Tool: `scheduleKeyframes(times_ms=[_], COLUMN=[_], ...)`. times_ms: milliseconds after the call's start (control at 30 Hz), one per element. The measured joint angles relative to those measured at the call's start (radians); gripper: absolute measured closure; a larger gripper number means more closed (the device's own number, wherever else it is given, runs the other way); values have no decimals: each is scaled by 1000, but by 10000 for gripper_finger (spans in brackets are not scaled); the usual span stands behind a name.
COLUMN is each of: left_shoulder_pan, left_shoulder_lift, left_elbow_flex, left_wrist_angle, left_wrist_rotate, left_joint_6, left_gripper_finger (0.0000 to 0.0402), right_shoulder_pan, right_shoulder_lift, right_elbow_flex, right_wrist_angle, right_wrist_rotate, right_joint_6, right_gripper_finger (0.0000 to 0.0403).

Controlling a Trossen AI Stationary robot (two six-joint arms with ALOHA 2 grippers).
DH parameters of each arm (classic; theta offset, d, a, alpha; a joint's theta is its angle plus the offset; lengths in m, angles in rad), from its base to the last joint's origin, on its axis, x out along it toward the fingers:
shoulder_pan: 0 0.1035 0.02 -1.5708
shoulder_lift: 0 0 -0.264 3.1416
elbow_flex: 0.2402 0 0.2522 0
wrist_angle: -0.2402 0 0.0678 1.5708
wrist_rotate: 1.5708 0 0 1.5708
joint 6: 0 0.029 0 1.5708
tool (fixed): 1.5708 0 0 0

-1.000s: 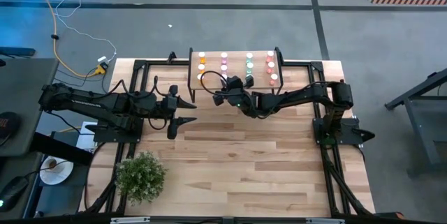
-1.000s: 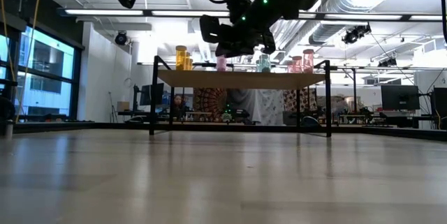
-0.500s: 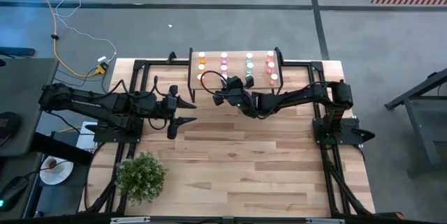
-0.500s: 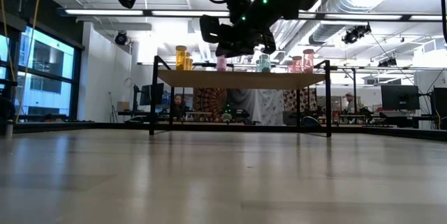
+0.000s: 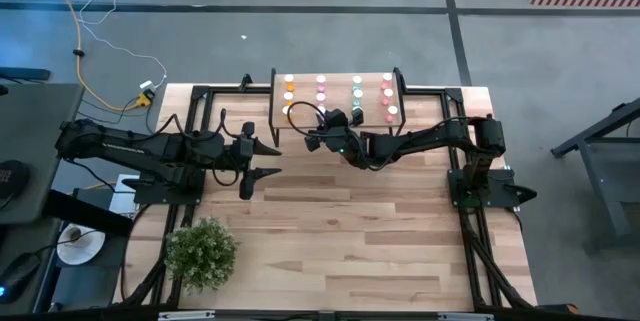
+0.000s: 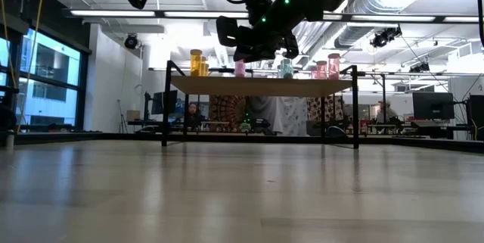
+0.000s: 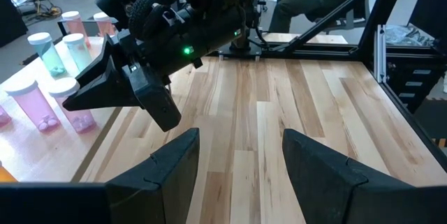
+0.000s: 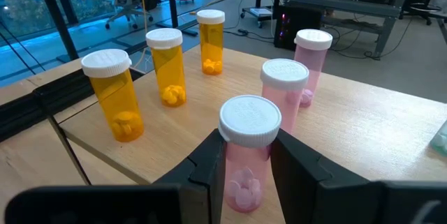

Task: Pick and place medicine bottles onto shelf by color
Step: Put the purple pill bottle on the shelf aligned with the other purple pill bottles

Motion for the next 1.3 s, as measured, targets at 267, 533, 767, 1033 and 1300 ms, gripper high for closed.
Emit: scheduleKeyframes(times_ms=[267, 533, 767, 1033, 1300], left_shoulder_pan=[0, 0, 0, 0, 0], left_shoulder_lift=[0, 0, 0, 0, 0], left_elbow_flex=[0, 0, 0, 0, 0], left_wrist_angle=[0, 0, 1, 3, 3], left_wrist_rotate=[0, 0, 0, 0, 0], left_joint_6=[0, 0, 0, 0, 0], left_gripper_finger=[204, 204, 204, 204, 204], right_shoulder_pan=[0, 0, 0, 0, 2], right_shoulder_lift=[0, 0, 0, 1, -2], right_elbow_flex=[0, 0, -1, -2, -2], right_wrist_angle=[0, 2, 3, 9, 46], right_wrist_rotate=[-6, -23, -15, -8, 2], right_joint_6=[10, 16, 2, -2, -23], right_gripper_finger=[315, 315, 276, 237, 233])
